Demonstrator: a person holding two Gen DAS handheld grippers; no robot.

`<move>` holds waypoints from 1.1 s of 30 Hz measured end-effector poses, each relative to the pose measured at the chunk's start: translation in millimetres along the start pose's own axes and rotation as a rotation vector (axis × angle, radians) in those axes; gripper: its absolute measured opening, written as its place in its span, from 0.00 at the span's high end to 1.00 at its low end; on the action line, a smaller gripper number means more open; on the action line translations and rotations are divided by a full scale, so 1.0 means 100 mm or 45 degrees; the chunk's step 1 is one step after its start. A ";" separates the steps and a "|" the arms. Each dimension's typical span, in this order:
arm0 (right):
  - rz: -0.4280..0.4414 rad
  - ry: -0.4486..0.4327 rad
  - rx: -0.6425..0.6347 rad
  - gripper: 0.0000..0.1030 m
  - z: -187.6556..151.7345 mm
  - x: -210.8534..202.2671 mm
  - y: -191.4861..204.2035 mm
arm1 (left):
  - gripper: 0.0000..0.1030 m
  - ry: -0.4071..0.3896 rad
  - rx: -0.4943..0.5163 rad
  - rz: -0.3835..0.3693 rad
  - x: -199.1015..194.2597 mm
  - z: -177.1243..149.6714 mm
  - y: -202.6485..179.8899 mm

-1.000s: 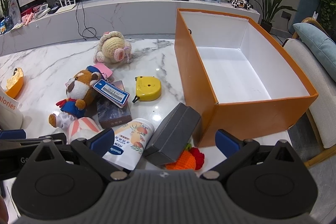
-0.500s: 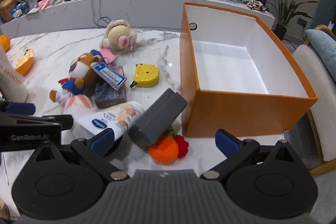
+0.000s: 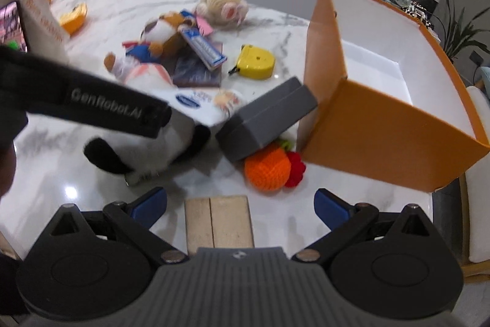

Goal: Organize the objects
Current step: 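Reach the left gripper to the white striped plush while the right gripper reaches the cardboard block, then close the left gripper on the white plush while the right gripper grips the cardboard block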

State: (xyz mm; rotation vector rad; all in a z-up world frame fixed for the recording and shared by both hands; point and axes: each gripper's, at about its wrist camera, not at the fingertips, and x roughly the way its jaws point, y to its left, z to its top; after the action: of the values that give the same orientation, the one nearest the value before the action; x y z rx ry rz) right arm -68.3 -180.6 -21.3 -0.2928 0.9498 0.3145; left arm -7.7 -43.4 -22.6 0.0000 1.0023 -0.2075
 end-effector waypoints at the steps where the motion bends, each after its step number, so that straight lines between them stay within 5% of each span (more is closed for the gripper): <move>1: 0.000 0.010 -0.004 0.01 -0.02 0.02 0.00 | 0.05 0.008 0.002 -0.001 0.02 0.00 -0.01; 13: 0.120 0.122 0.003 0.03 -0.16 0.25 -0.04 | 0.04 0.020 0.015 0.048 0.16 0.00 -0.09; 19: 0.146 0.154 -0.029 0.29 -0.19 0.32 0.01 | 0.02 0.024 -0.014 0.025 0.21 0.00 -0.05; 30: 0.161 0.168 -0.043 0.38 -0.17 0.32 -0.03 | 0.00 0.060 -0.009 -0.042 0.32 -0.07 0.01; 33: 0.168 0.155 -0.055 0.52 -0.17 0.30 -0.02 | 0.00 0.079 -0.023 -0.013 0.32 -0.06 0.01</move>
State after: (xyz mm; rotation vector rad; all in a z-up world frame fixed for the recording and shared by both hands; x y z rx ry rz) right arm -64.2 -184.7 -55.0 -0.2922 1.0859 0.4425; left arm 3.9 -47.4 -53.2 -0.0153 1.0665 -0.2088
